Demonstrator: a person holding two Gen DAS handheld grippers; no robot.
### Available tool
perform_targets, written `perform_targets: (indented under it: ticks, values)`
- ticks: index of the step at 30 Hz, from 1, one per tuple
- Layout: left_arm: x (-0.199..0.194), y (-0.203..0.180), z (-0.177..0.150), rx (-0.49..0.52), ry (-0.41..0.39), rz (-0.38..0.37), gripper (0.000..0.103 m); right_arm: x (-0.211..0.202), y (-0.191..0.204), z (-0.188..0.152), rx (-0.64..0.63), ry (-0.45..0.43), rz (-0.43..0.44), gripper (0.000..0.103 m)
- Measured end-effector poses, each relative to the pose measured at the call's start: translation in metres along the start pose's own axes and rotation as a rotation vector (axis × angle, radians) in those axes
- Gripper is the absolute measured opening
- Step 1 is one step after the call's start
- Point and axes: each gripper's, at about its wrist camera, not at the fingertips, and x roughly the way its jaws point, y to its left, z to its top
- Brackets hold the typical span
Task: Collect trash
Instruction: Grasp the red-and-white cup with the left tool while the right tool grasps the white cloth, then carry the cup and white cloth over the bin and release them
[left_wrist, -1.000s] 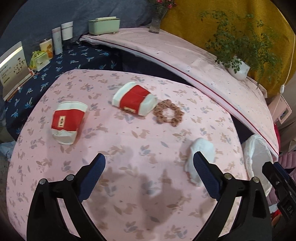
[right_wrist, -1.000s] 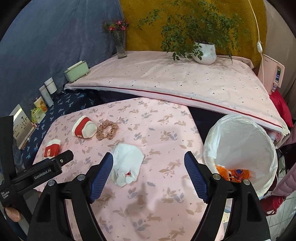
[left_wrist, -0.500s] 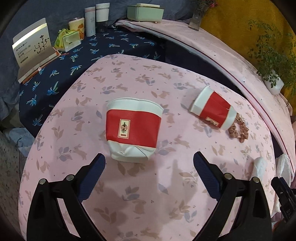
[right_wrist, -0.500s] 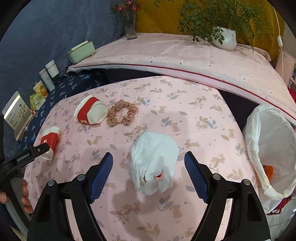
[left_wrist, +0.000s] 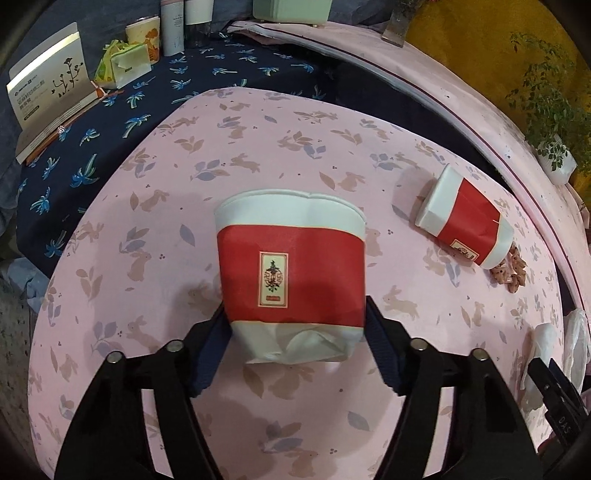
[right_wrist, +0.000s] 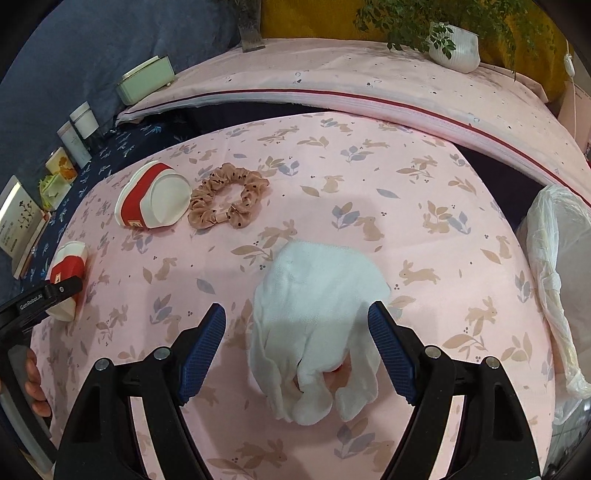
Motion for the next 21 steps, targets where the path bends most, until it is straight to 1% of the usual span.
perform_targets:
  ticks: [1,2,4,5,6,7,10,15,21]
  values:
    - [-0.001,-0.003,-0.001,0.002,-0.004,0.001,0.062,0.001,0.000,-0.001,-0.001,0.006,0.002,0.066]
    - [-0.003,-0.005,-0.002,0.005,-0.013,0.007,0.062,0.002,-0.001,-0.003,-0.005,0.012,0.004,0.062]
    - [-0.009,-0.014,-0.005,0.025,-0.028,0.005,0.062,0.000,-0.003,-0.004,-0.013,0.011,0.005,0.047]
    - [-0.012,-0.019,-0.007,0.031,-0.034,-0.001,0.062,-0.002,-0.004,-0.005,-0.013,0.013,0.011,0.042]
    - [-0.015,-0.022,-0.008,0.036,-0.039,-0.006,0.062,-0.004,-0.006,-0.005,-0.013,0.017,0.018,0.030]
    - [-0.020,-0.027,-0.009,0.037,-0.045,-0.013,0.062,-0.006,-0.008,-0.005,-0.013,0.018,0.023,0.024]
    - [-0.034,-0.042,-0.015,0.037,-0.058,-0.043,0.061,-0.020,-0.014,-0.005,-0.009,0.002,0.038,0.019]
    - [-0.060,-0.074,-0.024,0.058,-0.083,-0.100,0.061,-0.053,-0.027,-0.001,0.004,-0.056,0.063,0.019]
    - [-0.088,-0.128,-0.037,0.116,-0.104,-0.171,0.061,-0.095,-0.052,0.006,0.030,-0.127,0.075,0.019]
